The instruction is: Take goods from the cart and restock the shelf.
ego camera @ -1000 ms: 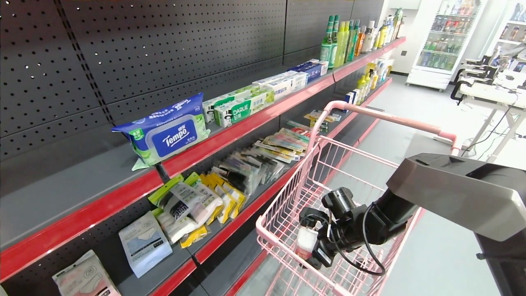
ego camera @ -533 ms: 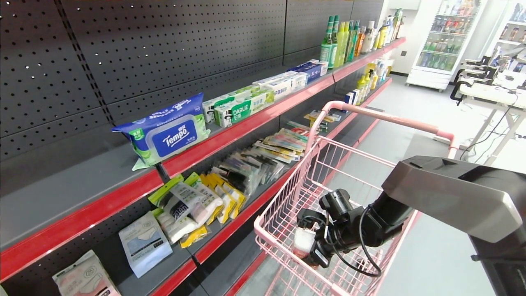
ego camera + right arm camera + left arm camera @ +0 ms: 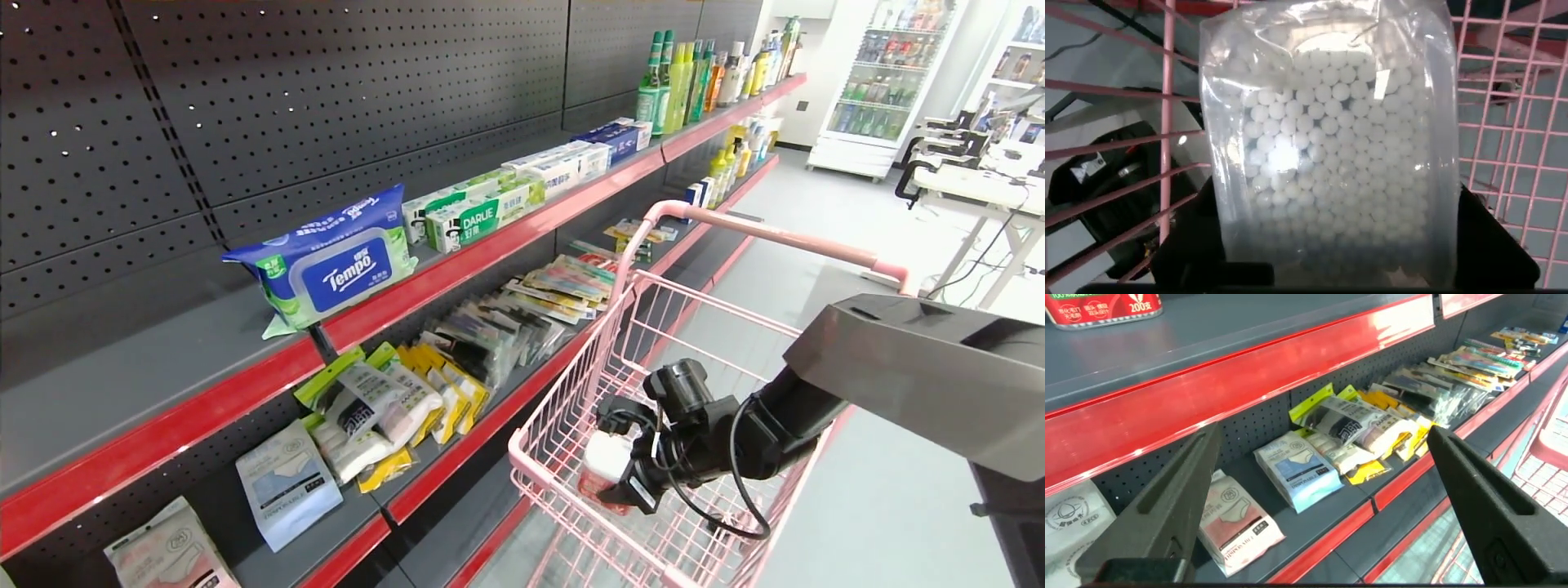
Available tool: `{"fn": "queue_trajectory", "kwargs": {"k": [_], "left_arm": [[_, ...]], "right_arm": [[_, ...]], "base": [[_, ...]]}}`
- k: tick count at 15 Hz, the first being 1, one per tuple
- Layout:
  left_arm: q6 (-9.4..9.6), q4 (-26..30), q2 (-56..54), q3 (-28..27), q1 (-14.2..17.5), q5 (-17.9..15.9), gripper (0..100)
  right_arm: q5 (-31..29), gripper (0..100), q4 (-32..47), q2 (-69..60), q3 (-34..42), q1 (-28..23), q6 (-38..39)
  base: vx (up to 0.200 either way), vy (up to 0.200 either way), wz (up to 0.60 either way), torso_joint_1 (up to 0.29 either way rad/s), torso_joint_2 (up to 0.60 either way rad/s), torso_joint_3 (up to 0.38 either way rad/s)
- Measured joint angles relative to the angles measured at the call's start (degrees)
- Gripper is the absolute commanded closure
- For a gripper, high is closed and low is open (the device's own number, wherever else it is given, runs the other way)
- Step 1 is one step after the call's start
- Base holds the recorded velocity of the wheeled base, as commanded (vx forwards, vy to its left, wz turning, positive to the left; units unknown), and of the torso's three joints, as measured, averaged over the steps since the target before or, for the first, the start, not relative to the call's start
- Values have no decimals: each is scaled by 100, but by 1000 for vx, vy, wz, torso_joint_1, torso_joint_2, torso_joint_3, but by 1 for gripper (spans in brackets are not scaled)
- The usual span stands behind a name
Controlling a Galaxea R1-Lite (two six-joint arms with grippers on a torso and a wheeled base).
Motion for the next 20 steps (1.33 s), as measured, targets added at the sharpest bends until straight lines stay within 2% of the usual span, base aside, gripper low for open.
{"fn": "queue_trajectory", "kwargs": {"k": [5, 10, 14, 17, 20], "left_arm": [[-4, 0, 0, 0, -2, 0, 0], [7, 0, 0, 0, -2, -6, 0], [-4, 2, 0, 0, -2, -9, 0], [-6, 2, 0, 0, -2, -6, 0], [-2, 0, 0, 0, -2, -6, 0]], "right_arm": [[-494, 100, 20, -1086, 491, 4, 697], [-1441, 100, 85, -3277, 1415, -234, 1467], [-2064, 100, 858, -5382, 1785, -1045, 1604], [-2227, 100, 1547, -6822, 2010, -2024, 1620], [-2291, 100, 1786, -7836, 2343, -2661, 1563]], "base": [[0, 0, 0, 0, 0, 0], [0, 0, 0, 0, 0, 0], [0, 0, 0, 0, 0, 0], [0, 0, 0, 0, 0, 0], [0, 0, 0, 0, 0, 0]]}}
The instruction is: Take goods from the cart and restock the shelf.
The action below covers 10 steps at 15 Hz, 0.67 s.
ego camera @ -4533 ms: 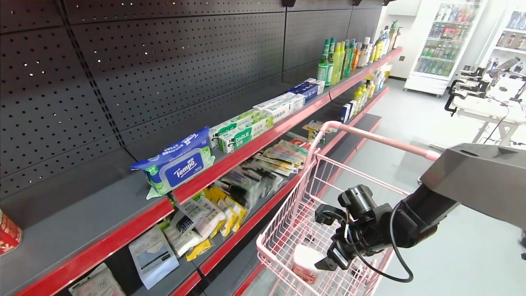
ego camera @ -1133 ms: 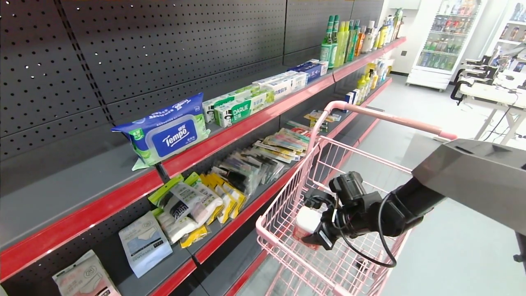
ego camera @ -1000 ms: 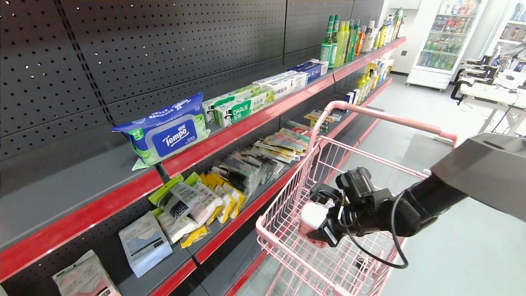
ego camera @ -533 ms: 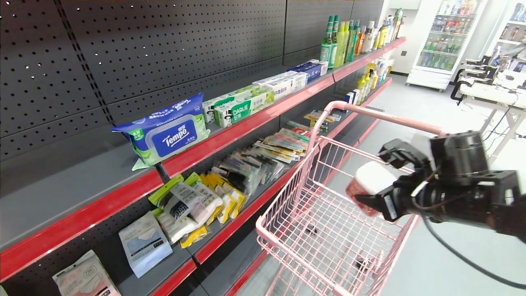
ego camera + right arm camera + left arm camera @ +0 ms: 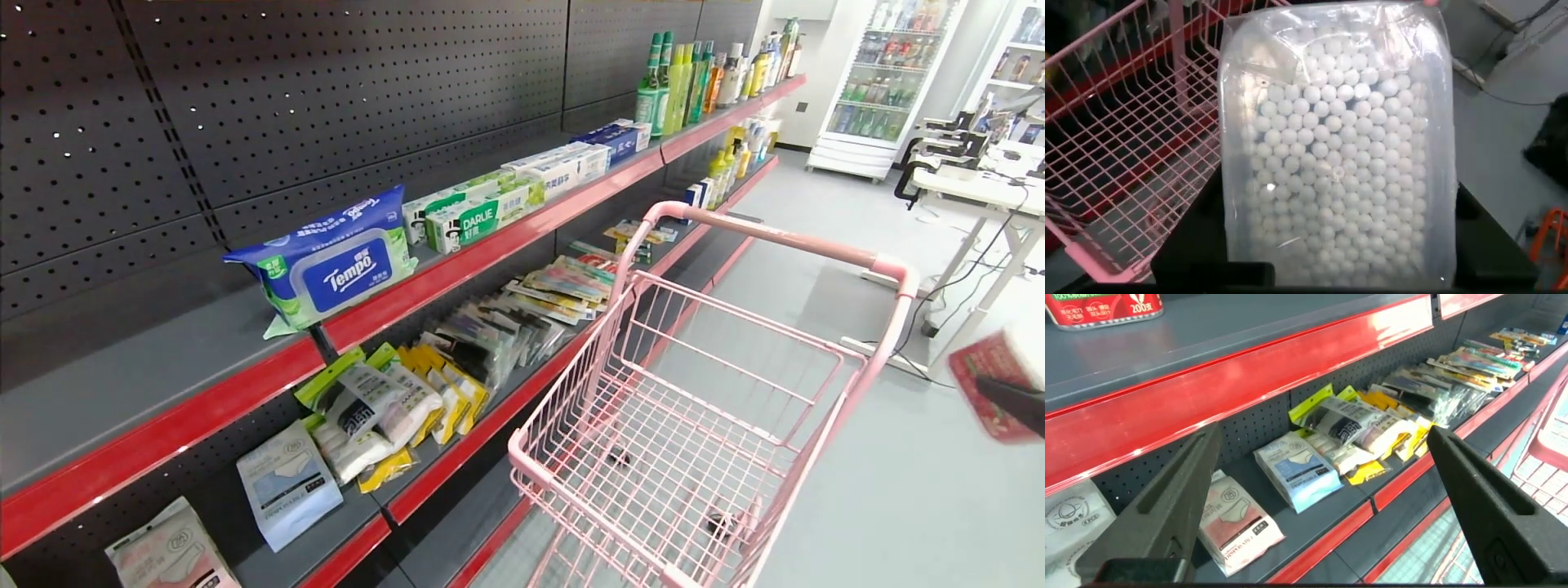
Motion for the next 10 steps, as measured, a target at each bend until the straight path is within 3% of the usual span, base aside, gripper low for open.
{"fn": "queue_trajectory", "kwargs": {"k": [3, 10], "left_arm": [[2, 0, 0, 0, 0, 0, 0], [5, 0, 0, 0, 2, -2, 0]], "right_arm": [[9, 100, 44, -702, 402, -306, -9], [0, 100, 55, -1425, 753, -532, -11]], "base": [[0, 0, 0, 65, -169, -102], [0, 0, 0, 212, -507, -299]]}}
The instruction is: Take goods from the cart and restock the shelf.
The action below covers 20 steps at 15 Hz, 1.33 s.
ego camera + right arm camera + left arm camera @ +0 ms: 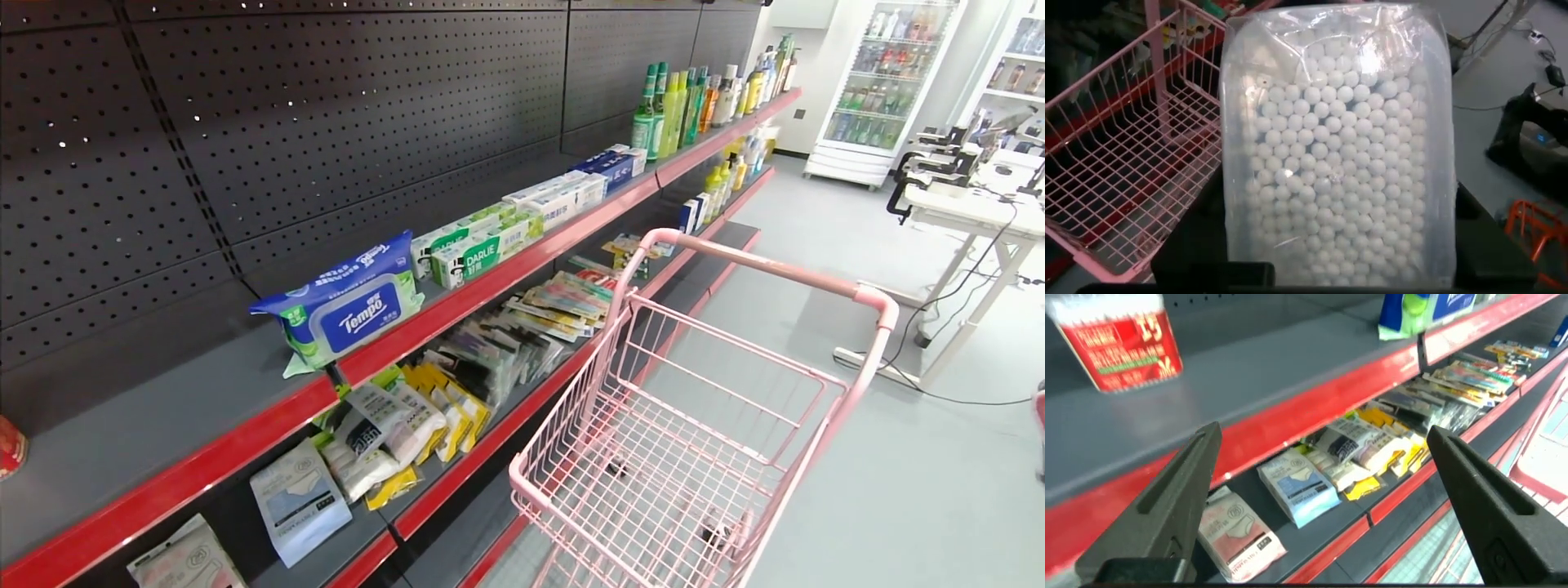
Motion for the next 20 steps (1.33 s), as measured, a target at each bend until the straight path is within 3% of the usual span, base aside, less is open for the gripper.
{"fn": "queue_trajectory", "kwargs": {"k": [20], "left_arm": [[5, -2, 0, 0, 0, 2, 0]], "right_arm": [[-7, 100, -12, -63, 160, -44, 0]], "base": [[0, 0, 0, 154, -339, -189]]}}
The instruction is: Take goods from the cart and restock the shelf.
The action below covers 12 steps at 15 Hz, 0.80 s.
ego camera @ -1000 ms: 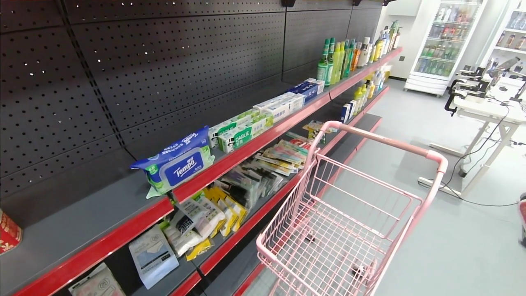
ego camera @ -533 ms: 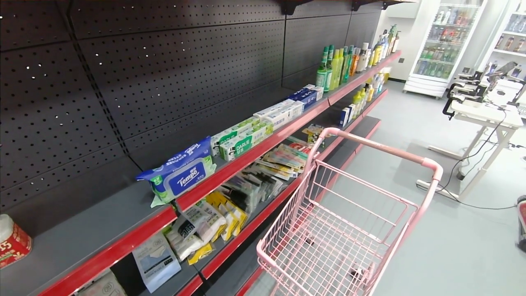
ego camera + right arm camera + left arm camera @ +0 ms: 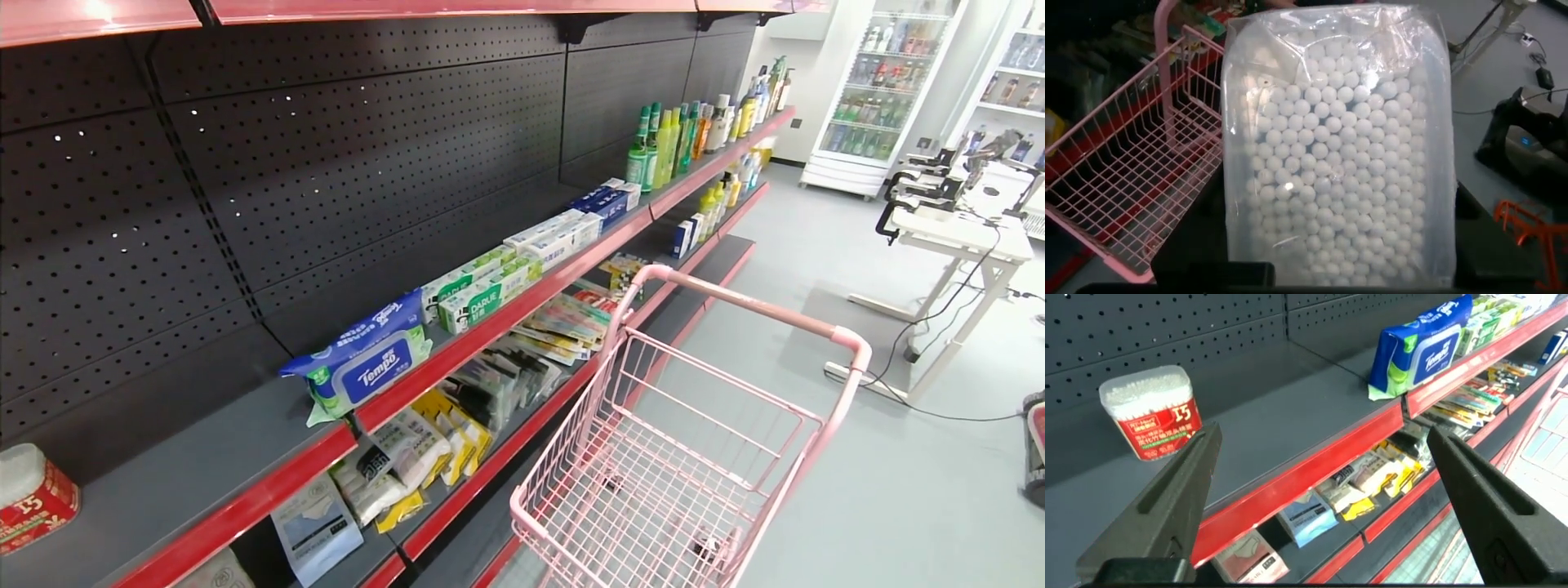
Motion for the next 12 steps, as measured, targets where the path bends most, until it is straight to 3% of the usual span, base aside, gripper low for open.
{"fn": "queue_trajectory", "kwargs": {"k": [3, 12], "left_arm": [[0, 2, 0, 0, -2, -2, 0], [-2, 2, 0, 0, -2, -2, 0]], "right_arm": [[-9, 100, -5, -16, 101, -144, -50], [7, 100, -13, -74, 193, -213, -169]], "base": [[0, 0, 0, 35, -72, -38], [0, 0, 600, 6, 1, 0]]}}
